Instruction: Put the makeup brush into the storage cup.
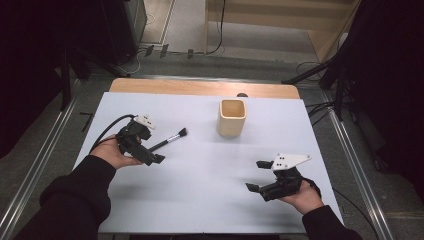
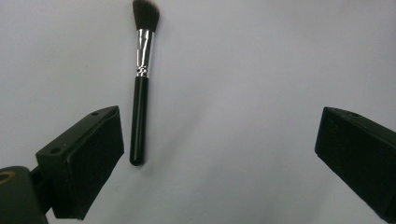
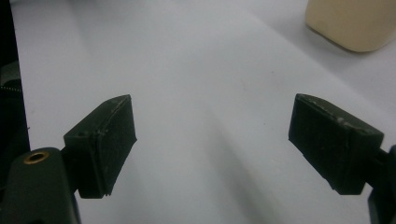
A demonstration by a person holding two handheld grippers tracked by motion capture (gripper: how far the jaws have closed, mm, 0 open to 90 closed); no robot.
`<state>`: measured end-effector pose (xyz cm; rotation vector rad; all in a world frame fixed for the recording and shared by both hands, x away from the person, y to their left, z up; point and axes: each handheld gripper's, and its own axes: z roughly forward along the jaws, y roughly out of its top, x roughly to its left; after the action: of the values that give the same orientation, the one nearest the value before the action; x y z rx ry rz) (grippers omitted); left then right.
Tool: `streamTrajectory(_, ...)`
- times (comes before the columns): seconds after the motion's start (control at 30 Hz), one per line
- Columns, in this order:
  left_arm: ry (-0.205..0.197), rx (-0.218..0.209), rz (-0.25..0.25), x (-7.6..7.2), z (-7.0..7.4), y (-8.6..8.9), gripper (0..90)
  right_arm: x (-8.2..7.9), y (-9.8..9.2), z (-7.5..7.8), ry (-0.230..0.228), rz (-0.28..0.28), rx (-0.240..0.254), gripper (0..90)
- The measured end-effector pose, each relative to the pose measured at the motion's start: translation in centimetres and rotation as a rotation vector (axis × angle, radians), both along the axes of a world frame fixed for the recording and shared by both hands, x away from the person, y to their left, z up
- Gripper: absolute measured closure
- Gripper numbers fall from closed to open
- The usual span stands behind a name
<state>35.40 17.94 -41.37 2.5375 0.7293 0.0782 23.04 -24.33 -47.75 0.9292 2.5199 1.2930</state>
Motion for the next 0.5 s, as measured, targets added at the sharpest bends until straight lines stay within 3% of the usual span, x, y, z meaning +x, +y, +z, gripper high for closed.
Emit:
streamTrajectory(0.17,-0.018,0.028,0.042,0.7,0.1,-0.2,11.1,0.0,0.0,0.0,0.0,0.001,0.0,15.6)
streamTrajectory(0.5,0.012,0.031,0.011,2.5,-0.2,-1.0,14.4,0.0,0.0,-0.1,0.005,0.007,-0.004,15.6)
